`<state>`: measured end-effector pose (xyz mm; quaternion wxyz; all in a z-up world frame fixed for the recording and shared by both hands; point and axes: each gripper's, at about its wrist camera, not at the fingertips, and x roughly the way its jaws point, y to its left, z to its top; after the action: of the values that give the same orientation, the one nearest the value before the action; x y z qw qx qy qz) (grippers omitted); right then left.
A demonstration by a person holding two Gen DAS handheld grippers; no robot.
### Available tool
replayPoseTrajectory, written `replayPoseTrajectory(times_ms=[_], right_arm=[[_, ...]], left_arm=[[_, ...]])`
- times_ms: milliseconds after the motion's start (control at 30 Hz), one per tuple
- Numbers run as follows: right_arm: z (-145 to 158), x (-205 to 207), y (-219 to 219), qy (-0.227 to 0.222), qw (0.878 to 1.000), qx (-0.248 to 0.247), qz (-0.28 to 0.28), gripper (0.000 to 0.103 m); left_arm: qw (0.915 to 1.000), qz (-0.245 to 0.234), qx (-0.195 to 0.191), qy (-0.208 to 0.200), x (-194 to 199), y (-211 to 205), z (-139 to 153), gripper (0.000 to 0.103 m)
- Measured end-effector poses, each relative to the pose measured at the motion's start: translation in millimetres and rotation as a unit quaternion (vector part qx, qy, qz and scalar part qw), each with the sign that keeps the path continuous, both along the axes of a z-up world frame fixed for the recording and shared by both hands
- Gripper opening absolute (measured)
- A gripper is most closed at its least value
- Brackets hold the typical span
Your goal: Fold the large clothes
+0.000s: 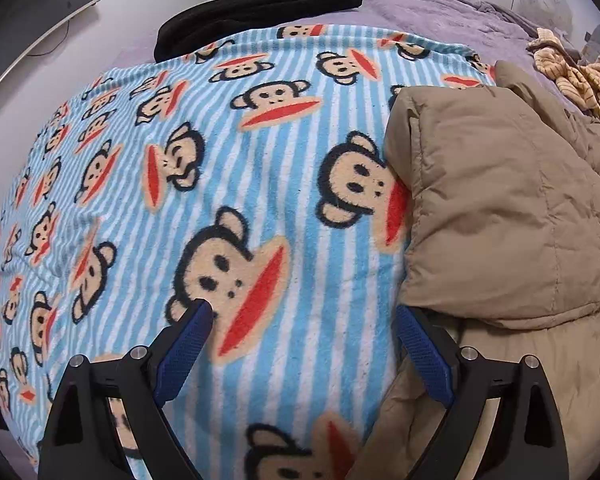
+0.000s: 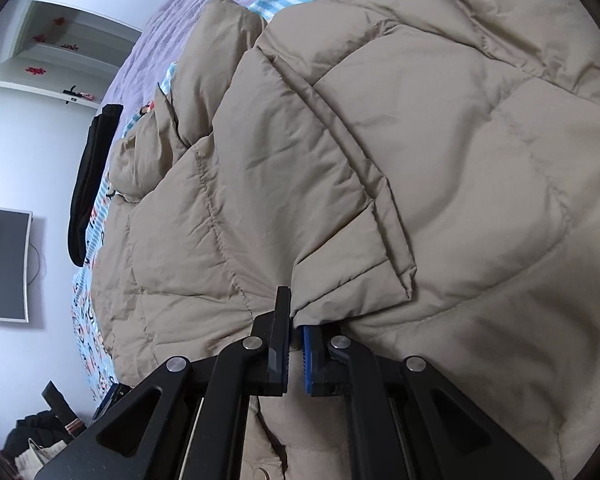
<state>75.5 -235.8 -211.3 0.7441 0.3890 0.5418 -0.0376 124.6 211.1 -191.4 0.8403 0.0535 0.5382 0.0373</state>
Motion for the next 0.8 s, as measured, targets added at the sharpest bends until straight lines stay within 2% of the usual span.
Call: replayPoseTrajectory(times_ms=[33, 67, 167, 200, 267, 367, 467, 500, 633, 700, 800], right_arm=[[-0.7, -0.1, -1.1, 0.001, 1.0, 0.005, -0.002, 0.005], [-0.2, -0.9, -3.1, 0.002, 1.0, 0.011, -0.003, 0.005], [8.5, -8.7, -12.3, 0.013, 1.0, 0.022, 0.003, 0.008], [13.1, -12.1, -14.7, 0.016, 1.0, 0.021, 0.007, 0.012], [29.5, -20.7, -18.0, 0.011, 1.0, 0.0, 0.016, 0.017], [62.9, -32.3, -18.2, -0.031, 0.997, -0.07, 0.02, 0.017], [77.9, -24.0, -17.4, -0.06, 0.992, -0.11, 0.024, 0.017], [75.4, -18.6, -18.2, -0.061, 0.992, -0.106, 0.027, 0.017], [44.5, 5.4, -17.5, -0.029, 0.992, -0.112, 0.043, 0.017], [25.5, 8.3, -22.1, -0.008, 0.993, -0.105, 0.045, 0.013], [18.4, 5.4, -29.7, -0.011, 0.994, -0.096, 0.042, 0.008]], left_arm=[[0.9998, 0.002, 0.017, -0.002, -3.1, 3.7, 5.3, 0.094], [0.9999, 0.005, 0.015, -0.004, -5.9, 10.6, 12.1, 0.094], [0.9989, 0.041, -0.017, -0.012, -5.7, 30.4, 31.8, 0.094], [0.9985, 0.042, -0.03, -0.018, -1.6, 30.9, 37.8, 0.094], [0.9979, 0.027, -0.049, -0.032, 11.3, 18.5, 46.4, 0.094], [0.9967, -0.016, -0.068, -0.04, 33.1, -19.5, 42.9, 0.094], [0.9983, -0.028, -0.046, -0.024, 47.2, -50.4, 20.8, 0.094], [0.9988, -0.018, -0.043, -0.013, 51.0, -53.5, 10.0, 0.094], [0.9962, 0.026, -0.082, 0.013, 57.6, -39.8, -15.3, 0.094], [0.997, 0.019, -0.074, 0.01, 58.3, -39.5, -15.0, 0.094], [0.9988, 0.008, -0.047, 0.009, 54.2, -42.1, -4.1, 0.094]])
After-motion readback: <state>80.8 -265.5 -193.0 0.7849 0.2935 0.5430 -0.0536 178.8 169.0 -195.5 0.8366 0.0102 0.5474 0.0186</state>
